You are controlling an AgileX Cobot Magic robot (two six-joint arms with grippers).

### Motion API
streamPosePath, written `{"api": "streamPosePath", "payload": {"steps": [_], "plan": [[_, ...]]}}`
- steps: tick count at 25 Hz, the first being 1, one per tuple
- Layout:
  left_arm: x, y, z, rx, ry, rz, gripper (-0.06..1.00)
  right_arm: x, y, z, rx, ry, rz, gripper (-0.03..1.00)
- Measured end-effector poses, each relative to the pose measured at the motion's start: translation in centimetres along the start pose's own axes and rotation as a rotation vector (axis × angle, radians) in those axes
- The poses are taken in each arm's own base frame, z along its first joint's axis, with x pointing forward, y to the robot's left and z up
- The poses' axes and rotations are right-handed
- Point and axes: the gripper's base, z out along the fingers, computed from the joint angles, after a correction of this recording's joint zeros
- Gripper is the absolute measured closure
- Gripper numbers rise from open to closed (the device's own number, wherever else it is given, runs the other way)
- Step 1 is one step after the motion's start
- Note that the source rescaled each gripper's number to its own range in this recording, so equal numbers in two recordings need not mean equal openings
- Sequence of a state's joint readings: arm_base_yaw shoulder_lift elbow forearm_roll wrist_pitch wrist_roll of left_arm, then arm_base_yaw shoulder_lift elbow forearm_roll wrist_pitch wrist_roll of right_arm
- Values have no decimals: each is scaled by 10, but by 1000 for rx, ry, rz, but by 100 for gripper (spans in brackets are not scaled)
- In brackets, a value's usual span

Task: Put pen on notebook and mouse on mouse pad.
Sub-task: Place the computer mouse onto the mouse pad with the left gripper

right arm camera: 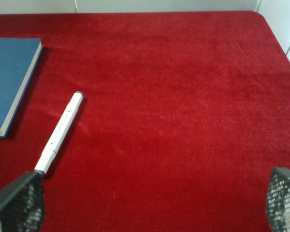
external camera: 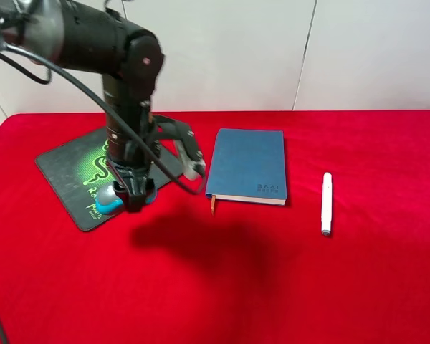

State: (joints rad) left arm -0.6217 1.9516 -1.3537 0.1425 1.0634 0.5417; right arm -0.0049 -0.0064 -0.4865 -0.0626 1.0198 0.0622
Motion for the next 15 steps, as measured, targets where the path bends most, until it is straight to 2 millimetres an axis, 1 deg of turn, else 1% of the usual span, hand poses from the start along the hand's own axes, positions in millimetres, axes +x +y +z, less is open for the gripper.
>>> {"api": "streamPosePath", "payload": {"steps": [5, 11, 15], "plan": [[21, 33, 4, 0, -31, -114, 94, 0, 0, 0, 0, 0, 0, -3], [43, 73, 8, -60, -138, -283, 94, 0, 0, 0, 0, 0, 0, -3], [55, 90, 11, -87, -181, -366, 94, 0, 0, 0, 0, 0, 0, -3]]}}
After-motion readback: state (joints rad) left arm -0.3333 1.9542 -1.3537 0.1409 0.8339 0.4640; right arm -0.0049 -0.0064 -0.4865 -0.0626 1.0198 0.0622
